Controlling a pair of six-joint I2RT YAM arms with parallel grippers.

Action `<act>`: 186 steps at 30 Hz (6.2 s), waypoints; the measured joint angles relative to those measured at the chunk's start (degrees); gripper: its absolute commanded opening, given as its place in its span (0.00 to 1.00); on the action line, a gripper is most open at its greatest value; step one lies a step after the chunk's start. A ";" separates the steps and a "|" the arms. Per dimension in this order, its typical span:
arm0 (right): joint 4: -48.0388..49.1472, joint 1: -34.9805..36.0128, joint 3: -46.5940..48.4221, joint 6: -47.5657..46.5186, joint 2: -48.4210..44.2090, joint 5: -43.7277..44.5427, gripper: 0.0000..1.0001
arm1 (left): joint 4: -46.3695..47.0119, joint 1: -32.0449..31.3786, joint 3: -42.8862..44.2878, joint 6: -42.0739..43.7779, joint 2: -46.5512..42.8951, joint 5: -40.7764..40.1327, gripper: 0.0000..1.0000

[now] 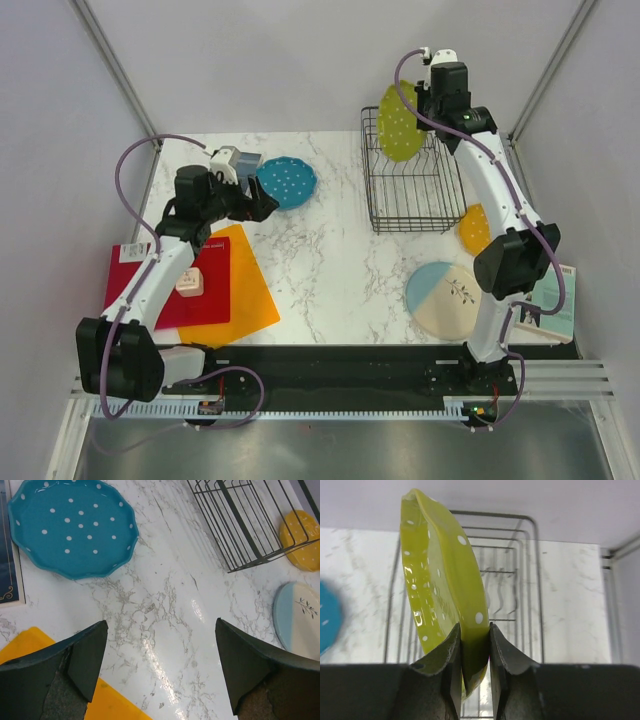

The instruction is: Load the plates into the dish rack

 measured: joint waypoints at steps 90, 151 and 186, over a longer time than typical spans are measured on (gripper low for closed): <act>-30.10 -35.91 -55.15 -49.37 -35.08 -40.15 0.35 | 5.42 -36.89 -3.26 -21.51 21.88 -12.22 0.73; 15.78 5.01 -69.55 8.52 -30.36 -36.92 0.66 | -0.28 -14.08 -16.13 -22.43 9.11 -6.69 0.73; 41.97 -8.96 -92.67 37.62 -24.28 -54.93 0.77 | 13.70 -19.21 -13.73 -27.65 26.82 5.25 0.02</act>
